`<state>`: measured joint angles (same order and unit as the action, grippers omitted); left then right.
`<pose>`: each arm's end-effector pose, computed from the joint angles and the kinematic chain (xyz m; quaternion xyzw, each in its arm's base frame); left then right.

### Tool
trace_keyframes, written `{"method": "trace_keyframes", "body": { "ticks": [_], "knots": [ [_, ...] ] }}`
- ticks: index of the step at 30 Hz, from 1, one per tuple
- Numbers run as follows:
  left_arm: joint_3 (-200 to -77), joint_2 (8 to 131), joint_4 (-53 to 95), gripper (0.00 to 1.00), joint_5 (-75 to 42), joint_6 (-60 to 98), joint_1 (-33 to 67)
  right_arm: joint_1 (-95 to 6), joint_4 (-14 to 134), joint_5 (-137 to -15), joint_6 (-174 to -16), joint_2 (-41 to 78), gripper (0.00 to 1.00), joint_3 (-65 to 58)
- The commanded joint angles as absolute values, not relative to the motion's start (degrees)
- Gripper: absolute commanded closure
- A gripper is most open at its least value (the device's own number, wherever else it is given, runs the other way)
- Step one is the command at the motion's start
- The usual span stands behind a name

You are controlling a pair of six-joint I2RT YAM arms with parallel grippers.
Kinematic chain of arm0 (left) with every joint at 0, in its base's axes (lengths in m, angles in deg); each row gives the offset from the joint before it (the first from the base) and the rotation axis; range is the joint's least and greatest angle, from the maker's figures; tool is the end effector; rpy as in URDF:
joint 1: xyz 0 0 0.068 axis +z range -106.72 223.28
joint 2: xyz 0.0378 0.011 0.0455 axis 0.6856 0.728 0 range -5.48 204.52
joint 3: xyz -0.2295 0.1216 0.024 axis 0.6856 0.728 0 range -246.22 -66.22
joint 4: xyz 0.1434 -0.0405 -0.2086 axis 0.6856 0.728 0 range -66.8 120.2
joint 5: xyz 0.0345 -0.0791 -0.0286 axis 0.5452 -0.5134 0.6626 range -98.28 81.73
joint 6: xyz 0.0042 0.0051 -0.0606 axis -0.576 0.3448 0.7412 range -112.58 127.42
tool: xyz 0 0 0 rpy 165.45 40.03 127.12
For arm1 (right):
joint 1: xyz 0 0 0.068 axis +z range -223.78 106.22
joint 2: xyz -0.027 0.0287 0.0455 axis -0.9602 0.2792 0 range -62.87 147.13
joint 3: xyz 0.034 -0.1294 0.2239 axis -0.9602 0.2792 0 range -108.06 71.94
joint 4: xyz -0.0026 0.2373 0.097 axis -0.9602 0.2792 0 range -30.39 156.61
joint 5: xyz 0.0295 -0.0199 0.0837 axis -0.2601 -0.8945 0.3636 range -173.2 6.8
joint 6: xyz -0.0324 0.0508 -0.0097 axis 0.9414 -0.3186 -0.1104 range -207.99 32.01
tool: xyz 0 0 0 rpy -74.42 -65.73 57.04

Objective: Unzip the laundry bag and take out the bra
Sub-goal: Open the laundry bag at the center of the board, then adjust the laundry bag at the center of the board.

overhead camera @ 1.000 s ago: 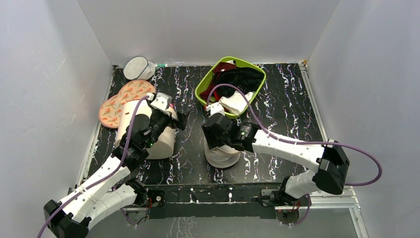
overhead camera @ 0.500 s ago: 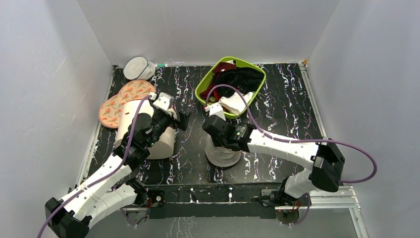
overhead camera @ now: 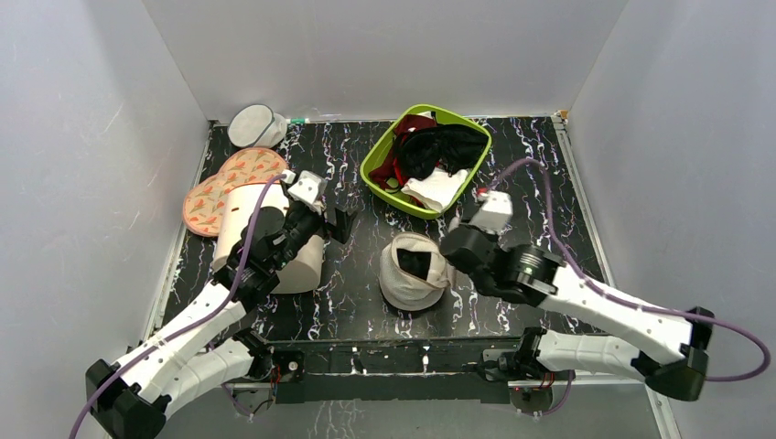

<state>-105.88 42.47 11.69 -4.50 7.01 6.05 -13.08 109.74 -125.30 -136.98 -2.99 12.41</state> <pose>0.1742 -0.1285 0.3318 0.1988 0.6576 -0.2080 0.6963 0.1256 0.1615 0.3064 0.0312 0.8861 0.0634 0.4581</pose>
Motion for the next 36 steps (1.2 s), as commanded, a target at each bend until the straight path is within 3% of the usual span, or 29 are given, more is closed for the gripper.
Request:
{"method": "trace_keyframes", "body": {
  "ticks": [1,5,7,11,13,16,22,31,34,36],
  "knots": [
    [-108.05,42.78,11.93,0.02,-6.18,7.58,6.28,-12.98,122.36,-136.94,-159.76,-14.61,0.7,17.26],
    [-109.15,44.71,13.03,0.02,-7.57,7.7,6.26,-12.97,119.62,-137.83,-162.62,-27.14,0.48,22.38],
    [-109.77,46.61,13.83,0.02,-9.29,7.92,6.28,-13.01,114.09,-137.51,-156.18,-32.17,0.42,23.57],
    [-113.12,52.9,17.17,0.02,-15.63,9.01,6.19,-12.99,103.41,-134.71,-140.5,-35.69,0.2,23.5],
    [-115.17,56.47,19.55,0.02,-19.13,10.05,6.11,-12.96,100.08,-131.78,-131.57,-33.44,0.16,22.54],
    [-117.33,61.17,21.39,0.03,-23.6,12.01,5.98,-13.01,98.88,-125.73,-126.94,-26.23,0.18,20.24],
    [-119.33,67.24,23.3,0.06,-27.89,13.44,4.87,-12.96,92.2,-112.51,-125.07,-13.1,0.33,22.49],
    [-121.79,75.22,25.75,0.02,-30.46,16.09,2.17,-13.05,81.06,-99.39,-125.53,-9.31,0.52,30.64],
    [-122.51,76.98,26.09,0.05,-31.19,17.38,2.19,-13.07,77.3,-96.12,-126.47,-9.55,0.56,33.49],
    [-122.72,77.9,26.12,0.14,-32.08,18.25,2.15,-13.06,71.85,-91.22,-125.91,-9.97,0.58,36.11]
  ]
}}
